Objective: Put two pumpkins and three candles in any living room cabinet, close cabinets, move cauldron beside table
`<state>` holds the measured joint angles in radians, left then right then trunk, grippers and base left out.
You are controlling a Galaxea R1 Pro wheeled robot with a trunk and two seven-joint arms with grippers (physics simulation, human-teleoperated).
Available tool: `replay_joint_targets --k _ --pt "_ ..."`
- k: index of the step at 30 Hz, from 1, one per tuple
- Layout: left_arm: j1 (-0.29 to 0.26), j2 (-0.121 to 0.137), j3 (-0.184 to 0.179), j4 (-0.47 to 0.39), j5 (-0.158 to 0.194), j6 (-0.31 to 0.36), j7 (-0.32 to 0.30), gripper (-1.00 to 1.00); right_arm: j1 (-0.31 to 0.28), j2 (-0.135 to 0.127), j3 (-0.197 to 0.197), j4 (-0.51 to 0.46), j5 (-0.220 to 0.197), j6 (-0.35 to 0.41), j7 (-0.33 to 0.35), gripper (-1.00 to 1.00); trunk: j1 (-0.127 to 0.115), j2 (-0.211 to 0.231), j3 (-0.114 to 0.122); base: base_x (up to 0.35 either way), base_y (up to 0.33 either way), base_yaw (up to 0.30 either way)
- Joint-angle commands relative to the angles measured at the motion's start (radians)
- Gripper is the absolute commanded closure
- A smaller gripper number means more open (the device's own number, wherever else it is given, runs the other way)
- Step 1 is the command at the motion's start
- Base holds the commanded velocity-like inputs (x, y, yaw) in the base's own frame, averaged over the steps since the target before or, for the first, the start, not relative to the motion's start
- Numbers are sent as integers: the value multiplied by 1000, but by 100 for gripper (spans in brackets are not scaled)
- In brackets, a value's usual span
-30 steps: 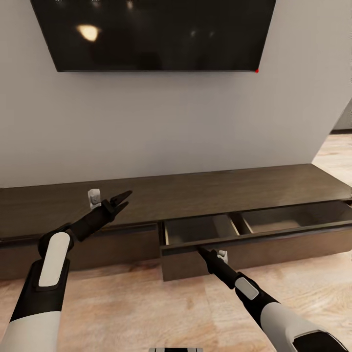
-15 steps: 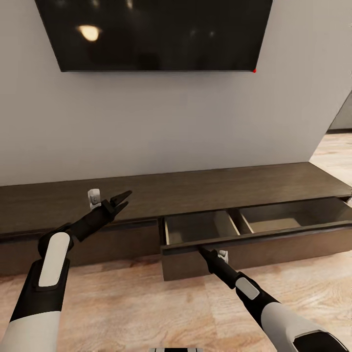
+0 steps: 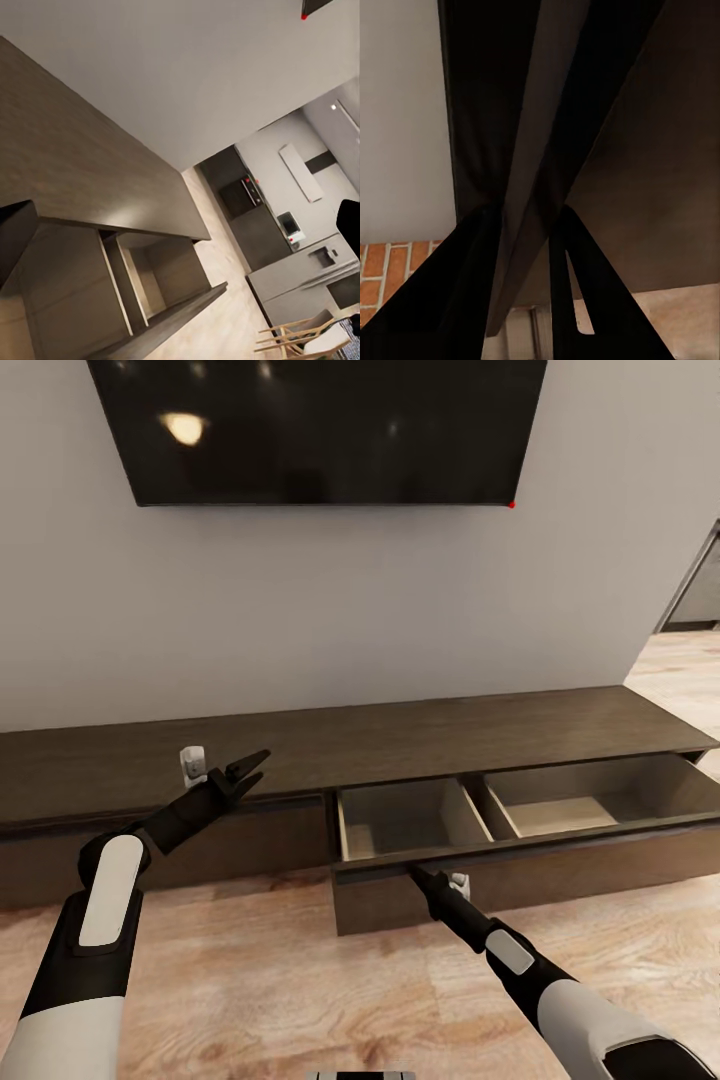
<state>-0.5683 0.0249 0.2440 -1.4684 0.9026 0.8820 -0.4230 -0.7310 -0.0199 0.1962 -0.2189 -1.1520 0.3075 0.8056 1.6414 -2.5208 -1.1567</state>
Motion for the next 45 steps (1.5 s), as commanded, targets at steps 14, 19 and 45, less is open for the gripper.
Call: replay_joint_targets --k 14,19,45 --pt "-1 0 1 0 -1 6 -3 -100 -1 15 32 -14 -12 16 49 100 0 0 -1 -107 0 0" --pt "-1 0 1 0 -1 6 -3 -100 -1 15 32 -14 -12 16 49 100 0 0 -1 -120 0 0" --pt "-1 -1 1 0 -1 6 -3 -100 -1 15 32 -14 -12 16 49 100 0 0 -1 -31 0 0"
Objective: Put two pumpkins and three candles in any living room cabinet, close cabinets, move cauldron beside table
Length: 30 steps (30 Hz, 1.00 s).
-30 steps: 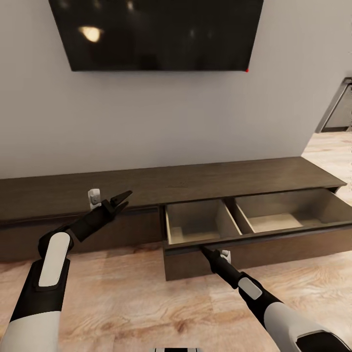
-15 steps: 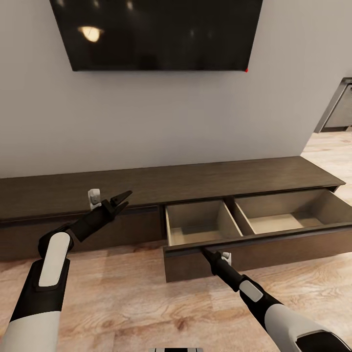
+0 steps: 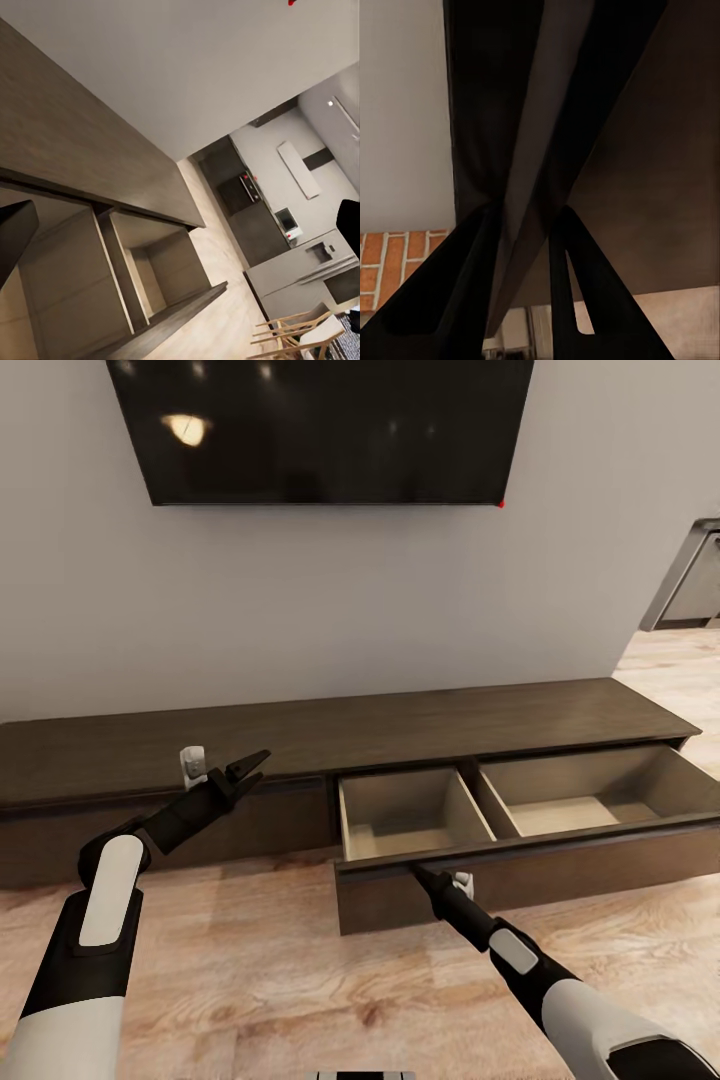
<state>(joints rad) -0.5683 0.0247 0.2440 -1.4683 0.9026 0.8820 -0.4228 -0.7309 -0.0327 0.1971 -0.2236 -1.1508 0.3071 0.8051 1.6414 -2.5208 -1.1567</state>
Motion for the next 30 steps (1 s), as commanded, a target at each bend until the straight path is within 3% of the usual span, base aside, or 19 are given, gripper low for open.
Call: replay_joint_targets --k 1,30 --pt "-1 0 1 0 -1 6 -4 -100 -1 28 31 -10 -13 17 49 100 0 0 -1 -23 0 0" --pt "-1 0 1 0 -1 6 -4 -100 -1 28 31 -10 -13 17 49 100 0 0 -1 -21 0 0"
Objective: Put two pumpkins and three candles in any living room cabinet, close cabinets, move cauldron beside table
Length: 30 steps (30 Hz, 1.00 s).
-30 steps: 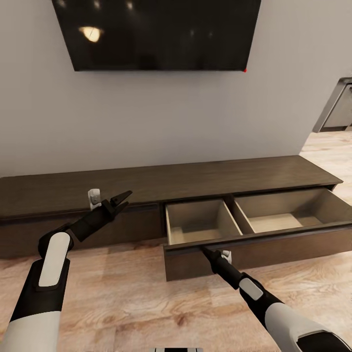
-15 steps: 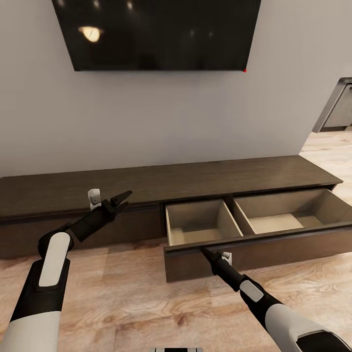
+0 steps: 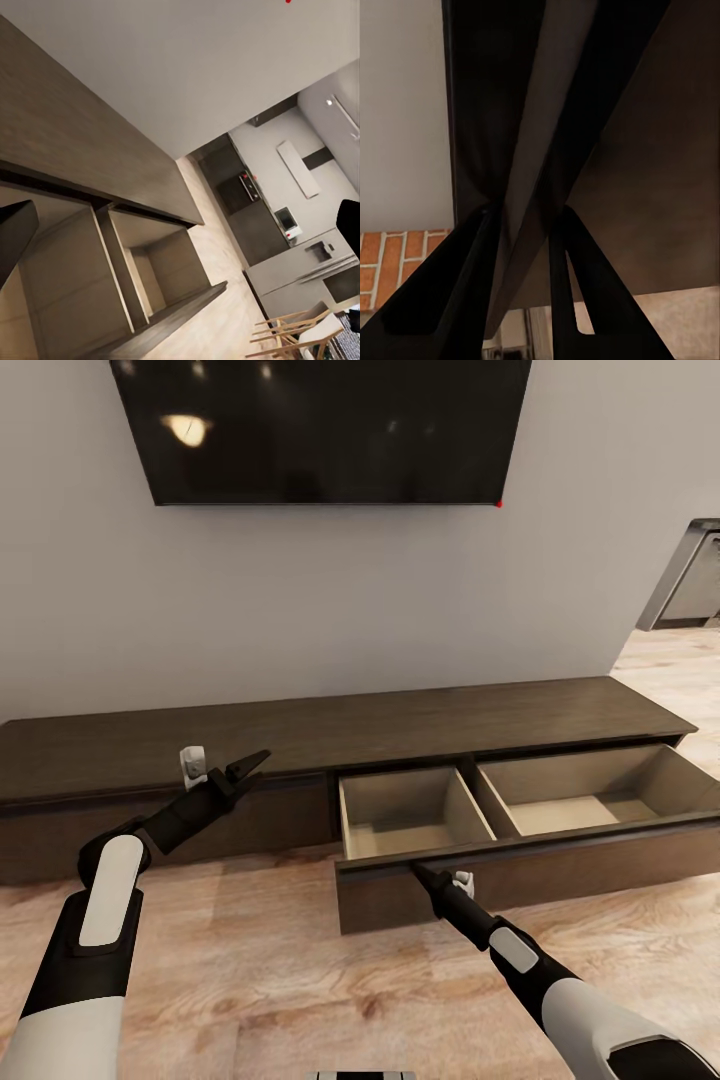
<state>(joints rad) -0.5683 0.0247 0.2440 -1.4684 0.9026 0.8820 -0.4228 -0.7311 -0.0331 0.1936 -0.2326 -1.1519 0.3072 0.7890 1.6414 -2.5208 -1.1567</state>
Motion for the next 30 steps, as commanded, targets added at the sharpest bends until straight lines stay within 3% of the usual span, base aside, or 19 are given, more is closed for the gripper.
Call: replay_joint_targets --k 1,9,10,30 --pt "-1 0 1 0 -1 6 -4 -100 -1 29 35 -1 -12 17 65 100 0 0 -1 -12 0 0" --pt "-1 -1 1 0 -1 6 -2 -100 -1 29 35 -1 -12 18 65 100 0 0 -1 -3 0 0" --pt "-1 -1 1 0 -1 6 -2 -100 -1 29 35 -1 -12 18 65 -100 0 0 -1 0 0 0" --pt "-1 0 1 2 -1 6 -2 -100 -1 29 35 -1 -12 18 66 -100 0 0 -1 0 0 0"
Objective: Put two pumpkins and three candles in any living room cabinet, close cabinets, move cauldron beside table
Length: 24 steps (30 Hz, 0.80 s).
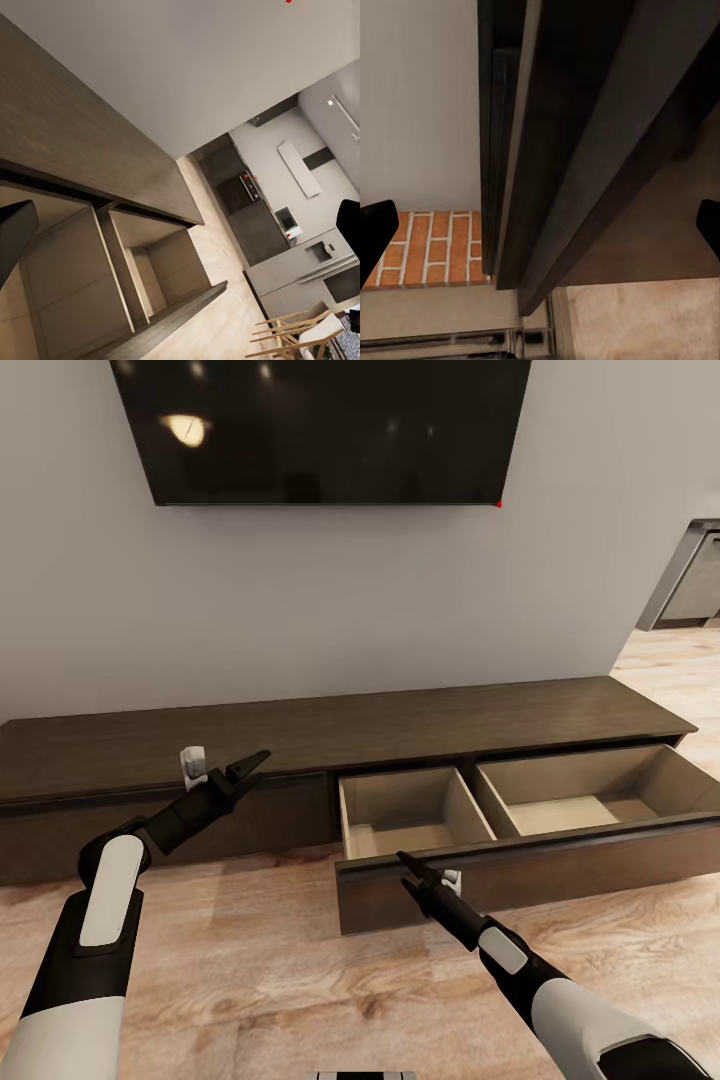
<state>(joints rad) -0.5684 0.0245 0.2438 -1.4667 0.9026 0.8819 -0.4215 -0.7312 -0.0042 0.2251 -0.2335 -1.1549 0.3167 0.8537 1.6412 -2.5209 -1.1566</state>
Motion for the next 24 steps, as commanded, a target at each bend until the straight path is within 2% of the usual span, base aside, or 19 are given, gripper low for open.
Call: replay_joint_targets --k 1,5,24 --pt "-1 0 2 0 -1 6 -3 -100 -1 0 3 0 -9 8 2 -100 0 0 -1 0 0 0" --pt "-1 0 2 0 -2 6 -3 -100 -1 -1 3 0 -10 9 1 -100 0 0 -1 -159 0 0" --pt "-1 0 0 2 -3 4 -1 -100 -1 1 13 2 -4 6 -1 -100 0 0 -1 -269 0 0"
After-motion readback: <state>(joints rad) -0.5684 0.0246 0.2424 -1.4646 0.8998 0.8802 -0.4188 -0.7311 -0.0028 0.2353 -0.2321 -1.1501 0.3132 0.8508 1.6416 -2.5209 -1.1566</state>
